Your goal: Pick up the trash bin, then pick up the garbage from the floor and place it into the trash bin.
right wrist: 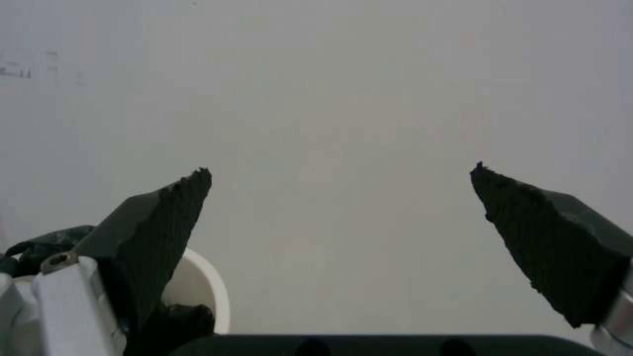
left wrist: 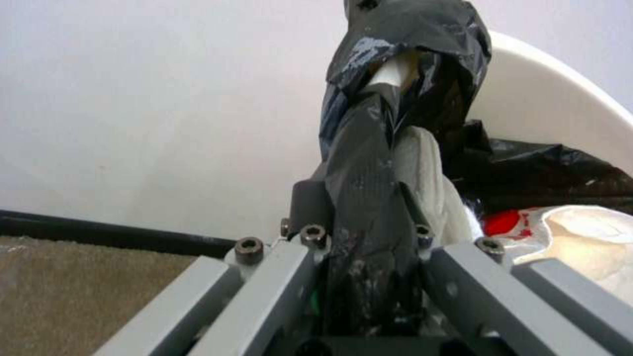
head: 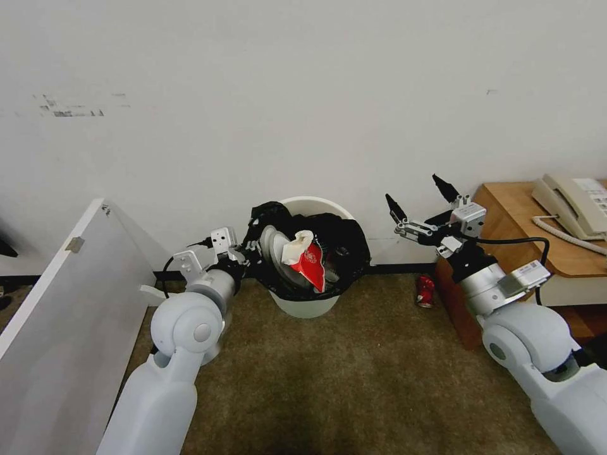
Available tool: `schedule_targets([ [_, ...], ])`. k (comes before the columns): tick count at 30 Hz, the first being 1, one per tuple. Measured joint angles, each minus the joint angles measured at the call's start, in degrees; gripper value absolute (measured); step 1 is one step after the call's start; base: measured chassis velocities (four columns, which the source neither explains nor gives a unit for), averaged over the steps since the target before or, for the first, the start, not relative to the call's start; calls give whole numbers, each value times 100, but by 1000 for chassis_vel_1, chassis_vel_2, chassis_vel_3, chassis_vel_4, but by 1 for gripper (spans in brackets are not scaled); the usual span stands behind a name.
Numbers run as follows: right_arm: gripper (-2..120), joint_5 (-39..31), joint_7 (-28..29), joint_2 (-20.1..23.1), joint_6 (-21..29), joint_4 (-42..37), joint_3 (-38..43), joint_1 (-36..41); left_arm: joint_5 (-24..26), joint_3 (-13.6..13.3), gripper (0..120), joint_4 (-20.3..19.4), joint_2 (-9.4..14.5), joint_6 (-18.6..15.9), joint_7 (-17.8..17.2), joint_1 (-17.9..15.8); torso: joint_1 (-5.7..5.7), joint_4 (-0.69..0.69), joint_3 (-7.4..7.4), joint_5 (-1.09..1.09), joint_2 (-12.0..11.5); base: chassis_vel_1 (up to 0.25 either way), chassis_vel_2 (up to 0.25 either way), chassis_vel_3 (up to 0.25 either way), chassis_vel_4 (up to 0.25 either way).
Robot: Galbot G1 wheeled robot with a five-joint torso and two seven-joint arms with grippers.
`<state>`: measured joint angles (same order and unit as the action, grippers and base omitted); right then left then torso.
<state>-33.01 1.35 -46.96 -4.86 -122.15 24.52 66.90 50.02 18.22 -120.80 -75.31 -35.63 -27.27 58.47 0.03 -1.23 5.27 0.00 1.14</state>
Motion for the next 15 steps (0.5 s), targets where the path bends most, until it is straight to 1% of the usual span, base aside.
schedule_targets([
  [15,100,0,-66,22,-49,-18,21,21,9,3,4,-3,0,-2,0,-15,0,0,0,0,0,-3,3,3,-3],
])
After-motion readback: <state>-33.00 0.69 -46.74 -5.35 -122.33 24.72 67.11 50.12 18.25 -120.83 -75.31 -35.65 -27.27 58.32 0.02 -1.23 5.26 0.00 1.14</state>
